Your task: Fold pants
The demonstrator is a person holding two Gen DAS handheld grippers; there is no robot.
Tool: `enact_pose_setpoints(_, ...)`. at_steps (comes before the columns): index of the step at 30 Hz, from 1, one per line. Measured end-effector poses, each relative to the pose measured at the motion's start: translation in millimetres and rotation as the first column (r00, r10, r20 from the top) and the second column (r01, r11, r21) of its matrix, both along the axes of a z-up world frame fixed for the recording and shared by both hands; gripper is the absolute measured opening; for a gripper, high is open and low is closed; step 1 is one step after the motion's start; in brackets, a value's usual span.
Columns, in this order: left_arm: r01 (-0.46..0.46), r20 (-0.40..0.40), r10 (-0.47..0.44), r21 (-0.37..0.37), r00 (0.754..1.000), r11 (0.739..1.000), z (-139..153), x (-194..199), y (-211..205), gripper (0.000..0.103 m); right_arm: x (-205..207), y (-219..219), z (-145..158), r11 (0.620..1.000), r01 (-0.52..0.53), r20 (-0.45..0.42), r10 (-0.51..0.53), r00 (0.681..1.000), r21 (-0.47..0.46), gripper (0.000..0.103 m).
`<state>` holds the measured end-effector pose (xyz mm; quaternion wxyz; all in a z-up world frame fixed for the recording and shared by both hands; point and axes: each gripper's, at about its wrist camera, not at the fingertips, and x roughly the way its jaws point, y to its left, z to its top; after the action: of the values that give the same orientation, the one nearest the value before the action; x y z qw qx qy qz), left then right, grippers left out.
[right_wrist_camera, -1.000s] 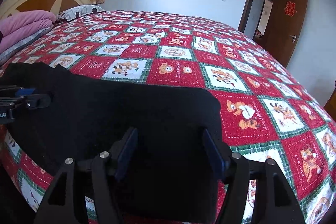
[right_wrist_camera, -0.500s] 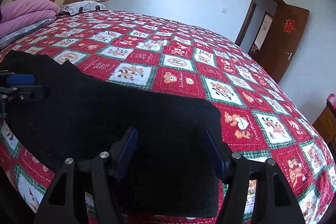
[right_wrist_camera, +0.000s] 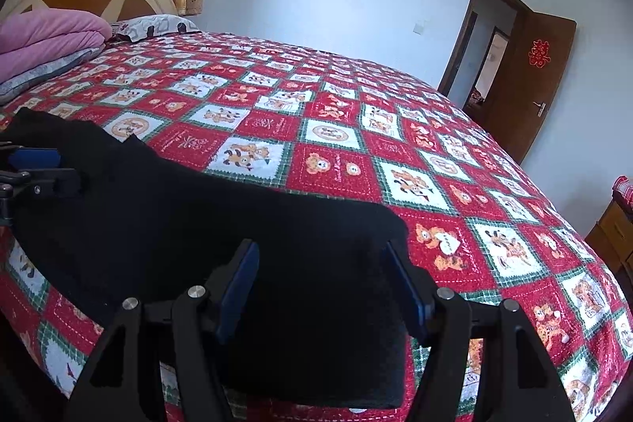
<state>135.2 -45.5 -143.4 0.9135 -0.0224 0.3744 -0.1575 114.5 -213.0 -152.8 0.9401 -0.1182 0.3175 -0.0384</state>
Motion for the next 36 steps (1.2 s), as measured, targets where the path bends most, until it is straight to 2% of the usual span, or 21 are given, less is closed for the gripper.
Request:
enact_pose_setpoints(9,-0.026,0.014,0.026,-0.004,1.0,1.0,7,-1,11,0.07,-3,5,4,1.0,-0.014,0.023,0.013,1.0,0.01,0.066)
enact_pose_setpoints(11,-0.035,0.019,0.035,0.003,0.999,0.999,8,0,15,0.073,-2,3,6,0.999,-0.01,0.017,0.009,1.0,0.031,0.066)
enact_pose_setpoints(15,-0.049,0.021,0.049,0.001,0.999,0.999,10,0,24,0.074,2,0,8,0.998,0.006,0.0,-0.006,1.0,0.066,0.066)
enact_pose_setpoints(20,-0.065,0.038,0.064,0.04,0.997,0.997,15,0,38,0.074,9,-2,26,0.986,0.006,0.01,-0.007,1.0,0.168,0.066)
enact_pose_setpoints(22,-0.076,0.042,0.073,0.056,0.996,0.996,16,-1,47,0.074,13,3,32,0.984,-0.003,0.021,-0.001,1.0,0.177,0.066)
enact_pose_setpoints(28,-0.137,0.055,0.131,0.12,0.99,0.983,16,-3,87,0.076,29,34,47,0.98,-0.064,0.056,0.055,0.997,0.188,0.066)
enact_pose_setpoints(36,-0.241,0.062,0.234,0.144,0.97,0.96,13,-2,147,0.076,45,98,53,0.963,-0.19,0.076,0.179,0.981,0.191,0.066)
